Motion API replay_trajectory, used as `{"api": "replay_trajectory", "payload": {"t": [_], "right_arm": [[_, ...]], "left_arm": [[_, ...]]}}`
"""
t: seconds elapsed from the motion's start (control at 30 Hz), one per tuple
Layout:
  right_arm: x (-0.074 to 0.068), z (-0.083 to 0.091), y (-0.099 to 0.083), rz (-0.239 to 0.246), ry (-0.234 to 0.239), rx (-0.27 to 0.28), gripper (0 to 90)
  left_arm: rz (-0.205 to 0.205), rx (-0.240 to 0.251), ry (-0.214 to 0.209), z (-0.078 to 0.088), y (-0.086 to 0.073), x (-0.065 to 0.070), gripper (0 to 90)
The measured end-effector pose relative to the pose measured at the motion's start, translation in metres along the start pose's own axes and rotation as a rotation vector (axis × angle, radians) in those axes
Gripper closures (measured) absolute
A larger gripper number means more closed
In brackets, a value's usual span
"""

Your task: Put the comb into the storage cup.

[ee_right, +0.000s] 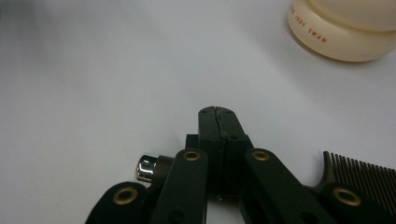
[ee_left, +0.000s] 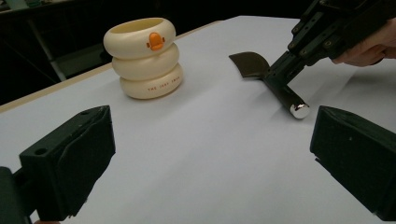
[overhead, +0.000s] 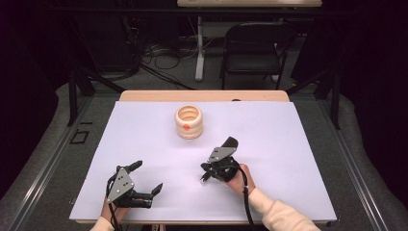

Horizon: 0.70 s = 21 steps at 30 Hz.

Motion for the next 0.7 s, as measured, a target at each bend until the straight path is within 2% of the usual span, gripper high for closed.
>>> {"api": "replay_trajectory", "payload": {"t": [0.27, 0.7], "right_arm": [[-0.0029, -0.0071, -0.0013, -0.001, 0.016, -0.046, 90.0], [-0.004, -0.0071, -0.0039, -0.005, 0.034, -0.09, 90.0]], "left_arm": [[-0.002, 0.0, 0.0, 0.0001, 0.0, 0.0, 0.0], [-0.003, 0.0, 0.002, 0.0007, 0.0001, 0.0, 0.1]]}}
Point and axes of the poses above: each handheld gripper's, and its own axes: z roughly backward along the jaws, y roughly out of its top, x roughly to its right, the point moved 3 cm from there along -z, roughly forward along the jaws, and after that the axes turned 5 degrees about -x, right-handed, at the moved point
